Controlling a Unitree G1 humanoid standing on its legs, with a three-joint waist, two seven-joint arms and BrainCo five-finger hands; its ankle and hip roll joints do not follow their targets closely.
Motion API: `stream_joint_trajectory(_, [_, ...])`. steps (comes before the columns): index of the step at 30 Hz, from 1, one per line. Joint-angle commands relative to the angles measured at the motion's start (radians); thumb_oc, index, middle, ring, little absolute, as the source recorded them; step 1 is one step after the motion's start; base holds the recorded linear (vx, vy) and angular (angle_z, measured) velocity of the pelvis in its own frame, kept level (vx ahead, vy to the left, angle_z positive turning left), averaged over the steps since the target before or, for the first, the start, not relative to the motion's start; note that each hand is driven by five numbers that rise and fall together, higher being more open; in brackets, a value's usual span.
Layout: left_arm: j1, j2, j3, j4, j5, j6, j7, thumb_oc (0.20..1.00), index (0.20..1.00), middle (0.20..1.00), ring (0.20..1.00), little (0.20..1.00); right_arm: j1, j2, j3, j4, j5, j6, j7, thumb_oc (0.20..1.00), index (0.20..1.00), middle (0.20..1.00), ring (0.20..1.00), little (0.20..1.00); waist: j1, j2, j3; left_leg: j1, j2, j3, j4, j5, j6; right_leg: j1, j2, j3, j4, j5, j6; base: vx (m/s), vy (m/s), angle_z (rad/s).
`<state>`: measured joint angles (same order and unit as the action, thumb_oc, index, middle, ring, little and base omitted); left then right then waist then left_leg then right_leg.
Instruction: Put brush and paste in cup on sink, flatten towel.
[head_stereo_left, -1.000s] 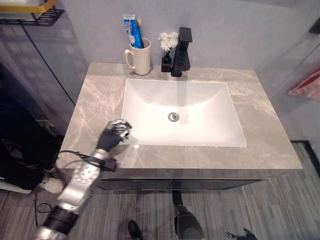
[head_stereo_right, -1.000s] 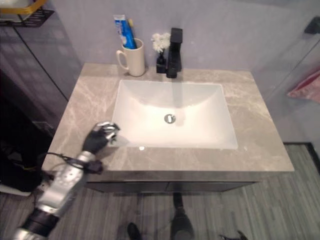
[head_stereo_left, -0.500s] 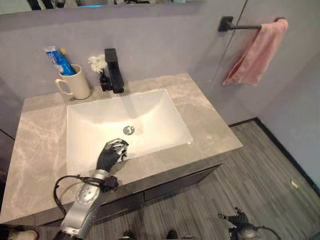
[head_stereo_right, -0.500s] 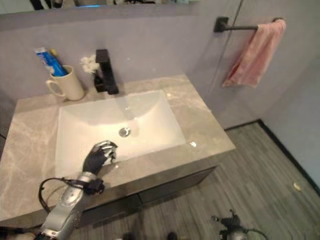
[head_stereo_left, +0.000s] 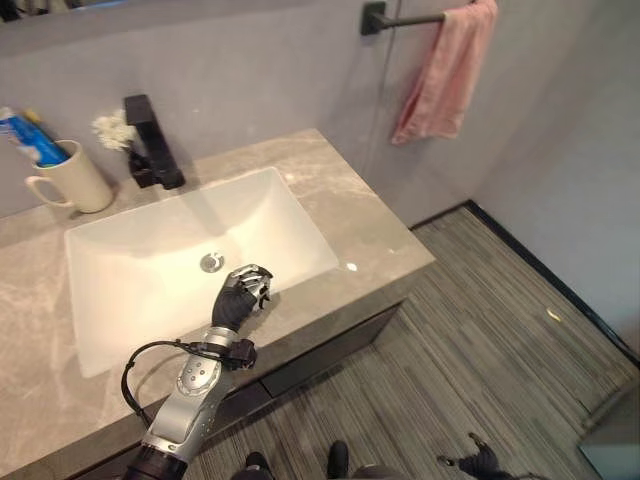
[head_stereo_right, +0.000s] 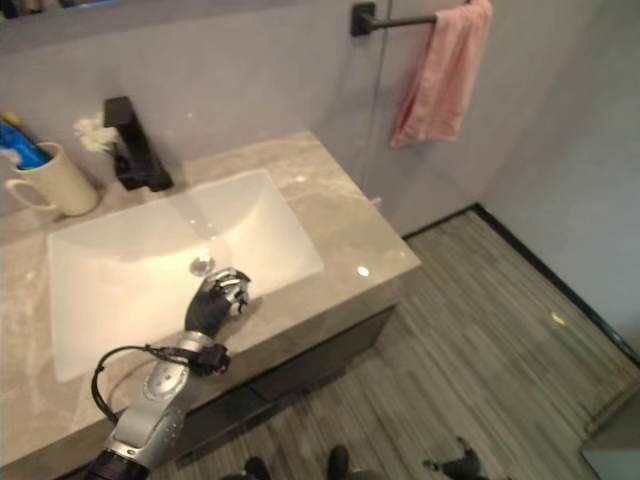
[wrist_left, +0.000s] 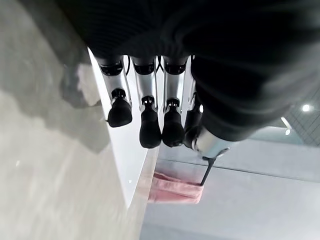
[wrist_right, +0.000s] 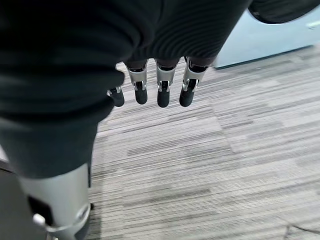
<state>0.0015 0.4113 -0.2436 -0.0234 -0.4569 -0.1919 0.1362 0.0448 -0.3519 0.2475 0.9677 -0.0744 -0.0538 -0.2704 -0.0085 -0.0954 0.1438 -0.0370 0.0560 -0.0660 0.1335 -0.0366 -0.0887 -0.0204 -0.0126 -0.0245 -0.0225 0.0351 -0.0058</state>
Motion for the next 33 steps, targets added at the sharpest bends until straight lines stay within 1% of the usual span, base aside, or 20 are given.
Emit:
stream_joint_trajectory(1, [0.001,-0.004,0.044,-0.078,0.054,-0.091,0.025,0.2,0.2,0.2,0.2,0.2,0.012,-0.035,0.023,0.023,-0.018,-0.03,-0.014,1.0,1.0,1.0,1.0,1.0,0.015,-0.009,-0.048,-0.06,-0.122,-0.025,0.017,-0.005,0.056,0.012,-0.016,0.024,-0.006,-0.006,0.118,0.01,0.073,-0.59])
stream_joint_trajectory(2, [0.004,-0.001,0.052,-0.085,0.061,-0.094,0.028,0.2,0.2,0.2,0.2,0.2,0.013,-0.035,0.025,0.014,-0.02,-0.031,-0.009,1.0,1.0,1.0,1.0,1.0,0.009,-0.004,-0.056,-0.04,-0.127,-0.045,0.002,-0.019,0.064,0.002,-0.011,0.048,0.004,-0.004,0.118,0.02,0.092,-1.05])
stream_joint_trajectory(3, [0.0,0.003,0.055,-0.089,0.069,-0.099,0.031,0.2,0.2,0.2,0.2,0.2,0.016,-0.038,0.025,0.003,-0.019,-0.031,-0.006,1.0,1.0,1.0,1.0,1.0,0.001,0.007,-0.063,-0.024,-0.12,-0.039,-0.031,-0.009,0.07,-0.005,-0.008,0.058,0.008,-0.001,0.119,-0.01,0.225,-1.04])
stream_joint_trajectory(5, [-0.047,0.024,0.048,-0.113,0.109,-0.112,0.055,0.2,0.2,0.2,0.2,0.2,0.023,-0.048,0.01,-0.027,-0.002,-0.04,-0.005,1.0,1.0,1.0,1.0,1.0,-0.022,0.025,-0.066,-0.008,-0.141,-0.038,-0.067,-0.002,0.084,-0.034,-0.013,0.08,0.033,0.004,0.125,-0.06,0.28,-0.54])
stream_joint_trajectory(9, [-0.129,0.045,0.04,-0.147,0.19,-0.132,0.12,0.2,0.2,0.2,0.2,0.2,0.031,-0.028,-0.001,-0.056,0.026,-0.044,0.004,1.0,1.0,1.0,1.0,1.0,-0.052,0.05,-0.057,0.021,-0.146,0.024,-0.141,0.017,0.1,-0.107,-0.027,0.151,0.062,0.049,0.171,-0.12,0.199,-0.69])
stream_joint_trajectory(10, [-0.134,0.049,0.044,-0.151,0.194,-0.135,0.133,0.2,0.2,0.2,0.2,0.2,0.028,-0.02,0.005,-0.065,0.02,-0.043,0.005,1.0,1.0,1.0,1.0,1.0,-0.056,0.052,-0.05,0.021,-0.142,0.047,-0.149,0.022,0.1,-0.127,-0.034,0.144,0.067,0.062,0.183,-0.17,0.136,-0.8])
stream_joint_trajectory(11, [-0.142,0.056,0.053,-0.148,0.196,-0.14,0.148,0.2,0.2,0.2,0.2,0.2,0.022,-0.01,0.013,-0.072,0.012,-0.041,0.005,1.0,1.0,1.0,1.0,1.0,-0.043,0.052,-0.039,0.024,-0.13,0.087,-0.155,0.025,0.099,-0.149,-0.047,0.109,0.075,0.072,0.187,-0.15,0.042,-1.04])
stream_joint_trajectory(14, [-0.147,0.067,0.073,-0.15,0.212,-0.133,0.173,0.2,0.2,0.2,0.2,0.2,0.02,0.018,0.022,-0.075,-0.002,-0.033,0.0,1.0,1.0,1.0,1.0,1.0,-0.007,0.063,-0.022,0.041,-0.086,0.187,-0.161,0.023,0.083,-0.153,-0.139,-0.151,0.081,0.067,0.188,-0.14,0.023,-1.87])
stream_joint_trajectory(15, [-0.149,0.069,0.075,-0.15,0.217,-0.134,0.173,0.2,0.2,0.2,0.2,0.2,0.019,0.021,0.026,-0.065,-0.006,-0.031,0.002,1.0,1.0,1.0,1.0,1.0,-0.008,0.064,-0.026,0.043,-0.078,0.207,-0.17,0.03,0.08,-0.148,-0.157,-0.18,0.085,0.066,0.185,-0.19,0.022,-1.93])
stream_joint_trajectory(17, [-0.17,0.065,0.056,-0.158,0.21,-0.141,0.169,0.2,0.2,0.2,0.2,0.2,0.019,0.021,0.031,-0.041,-0.022,-0.027,0.002,1.0,1.0,1.0,1.0,1.0,-0.014,0.064,-0.038,0.066,-0.068,0.248,-0.194,0.034,0.082,-0.111,-0.163,-0.155,0.119,0.051,0.19,-0.16,-0.021,-1.12])
stream_joint_trajectory(21, [-0.204,0.051,-0.003,-0.171,0.221,-0.111,0.145,0.2,0.2,0.2,0.2,0.2,0.026,0.001,-0.013,-0.057,0.011,-0.031,-0.004,1.0,1.0,1.0,1.0,1.0,-0.001,0.057,-0.073,0.071,-0.043,0.343,-0.179,0.026,0.083,-0.048,-0.183,-0.233,0.128,0.03,0.199,-0.1,-0.115,-0.89])
stream_joint_trajectory(23, [-0.234,0.04,-0.048,-0.13,0.238,-0.102,0.154,0.2,0.2,0.2,0.2,0.2,0.044,-0.019,-0.026,-0.083,0.024,-0.032,-0.008,1.0,1.0,1.0,1.0,1.0,-0.009,0.051,-0.084,0.076,-0.031,0.362,-0.169,0.024,0.076,-0.027,-0.164,-0.226,0.097,0.014,0.201,0.0,-0.202,-1.09])
stream_joint_trajectory(26, [-0.243,0.022,-0.067,-0.074,0.233,-0.091,0.153,0.2,0.2,0.2,0.2,0.2,0.063,-0.04,-0.032,-0.106,0.049,-0.039,0.001,1.0,1.0,1.0,1.0,1.0,-0.025,0.039,-0.097,0.088,0.008,0.365,-0.156,0.036,0.058,-0.015,-0.117,-0.178,0.072,0.0,0.177,0.05,-0.265,-0.54])
stream_joint_trajectory(27, [-0.238,0.011,-0.08,-0.028,0.227,-0.071,0.136,0.297,0.297,0.297,0.297,0.297,0.081,-0.049,-0.049,-0.116,0.083,-0.048,0.008,1.0,1.0,1.0,1.0,1.0,-0.033,0.031,-0.097,0.088,0.032,0.365,-0.125,0.036,0.046,0.001,-0.09,-0.17,0.054,-0.006,0.166,0.03,-0.402,-0.51])
stream_joint_trajectory(28, [-0.239,0.008,-0.096,0.017,0.212,-0.054,0.105,1.0,1.0,1.0,1.0,1.0,0.082,-0.056,-0.067,-0.099,0.127,-0.052,0.008,1.0,1.0,1.0,1.0,1.0,-0.036,0.025,-0.081,0.058,0.059,0.355,-0.032,0.026,0.036,0.023,-0.071,-0.163,0.039,-0.02,0.149,0.0,-0.41,-0.18])
stream_joint_trajectory(29, [-0.229,0.003,-0.101,0.054,0.207,-0.044,0.095,1.0,1.0,1.0,1.0,1.0,0.077,-0.057,-0.065,-0.08,0.139,-0.049,0.013,1.0,1.0,1.0,1.0,1.0,-0.022,0.027,-0.066,0.018,0.043,0.273,0.043,0.043,0.032,0.037,-0.066,-0.157,0.034,-0.023,0.131,-0.01,-0.236,-0.16])
stream_joint_trajectory(30, [-0.209,-0.016,-0.113,0.12,0.19,-0.032,0.083,1.0,1.0,1.0,1.0,1.0,0.066,-0.059,-0.055,-0.066,0.129,-0.044,0.017,1.0,1.0,1.0,1.0,1.0,0.003,0.032,-0.057,-0.02,-0.002,0.18,-0.005,0.061,0.03,0.052,-0.068,-0.148,0.03,-0.029,0.133,0.03,-0.075,-0.28])
stream_joint_trajectory(31, [-0.205,-0.021,-0.118,0.166,0.199,-0.024,0.086,1.0,1.0,1.0,1.0,1.0,0.067,-0.062,-0.061,-0.058,0.134,-0.043,0.017,1.0,1.0,1.0,1.0,1.0,0.007,0.033,-0.054,-0.068,0.01,0.178,-0.042,0.119,0.018,0.064,-0.071,-0.15,0.029,-0.032,0.135,0.13,-0.02,-0.33])
stream_joint_trajectory(32, [-0.184,-0.029,-0.115,0.235,0.231,-0.004,0.088,1.0,1.0,1.0,1.0,1.0,0.052,-0.065,-0.067,-0.043,0.153,-0.047,0.019,1.0,1.0,1.0,1.0,1.0,0.019,0.034,-0.05,-0.091,0.022,0.166,-0.053,0.14,0.012,0.067,-0.077,-0.147,0.047,-0.036,0.136,0.14,-0.021,-0.08])
stream_joint_trajectory(33, [-0.17,-0.03,-0.103,0.28,0.269,0.007,0.101,1.0,1.0,1.0,1.0,1.0,0.049,-0.057,-0.067,-0.027,0.164,-0.049,0.028,1.0,1.0,1.0,1.0,1.0,0.019,0.036,-0.053,-0.074,0.019,0.163,-0.056,0.126,0.018,0.07,-0.074,-0.145,0.05,-0.043,0.135,0.14,-0.011,-0.03])
